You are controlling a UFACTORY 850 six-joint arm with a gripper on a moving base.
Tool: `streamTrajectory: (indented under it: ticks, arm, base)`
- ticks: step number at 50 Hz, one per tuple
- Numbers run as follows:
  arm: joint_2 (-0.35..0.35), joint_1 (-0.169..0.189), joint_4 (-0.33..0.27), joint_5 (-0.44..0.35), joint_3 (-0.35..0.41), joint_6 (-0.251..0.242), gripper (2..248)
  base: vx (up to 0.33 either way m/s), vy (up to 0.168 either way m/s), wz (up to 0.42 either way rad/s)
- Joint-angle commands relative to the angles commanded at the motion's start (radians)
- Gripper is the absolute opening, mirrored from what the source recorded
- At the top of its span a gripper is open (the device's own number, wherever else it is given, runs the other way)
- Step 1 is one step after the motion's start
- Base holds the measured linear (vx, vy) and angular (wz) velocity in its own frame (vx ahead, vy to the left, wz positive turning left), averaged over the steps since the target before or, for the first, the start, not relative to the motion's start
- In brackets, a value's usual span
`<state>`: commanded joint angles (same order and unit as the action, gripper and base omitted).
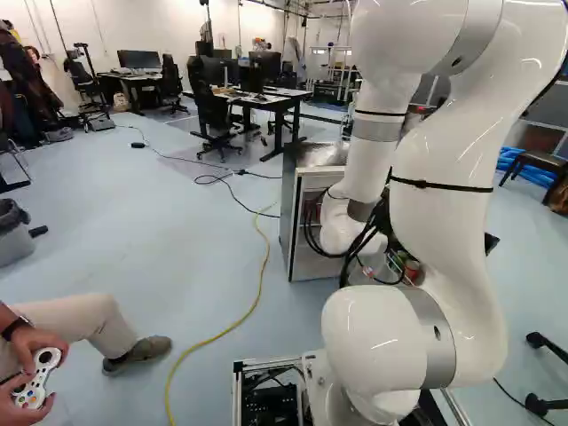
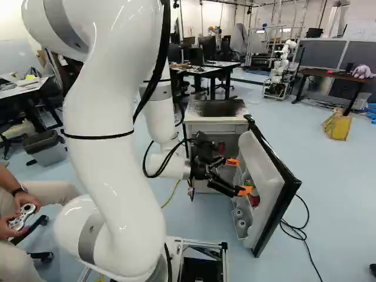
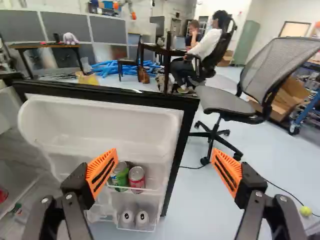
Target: Grab a drink from the fridge
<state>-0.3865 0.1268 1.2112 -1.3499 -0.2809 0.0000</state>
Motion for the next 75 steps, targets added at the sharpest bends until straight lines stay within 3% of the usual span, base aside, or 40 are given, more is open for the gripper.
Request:
streamTrajectory:
  ticks: [32, 75]
  arm:
    - [-0.152, -0.001, -0.337, 0.000, -0.053, 0.000, 247]
    - [-0.394, 0.125, -0.789, 0.000, -0.265, 0.000, 247]
  base:
    - [0.000, 0.000, 0.000]
    - [0.000, 0.000, 0.000]
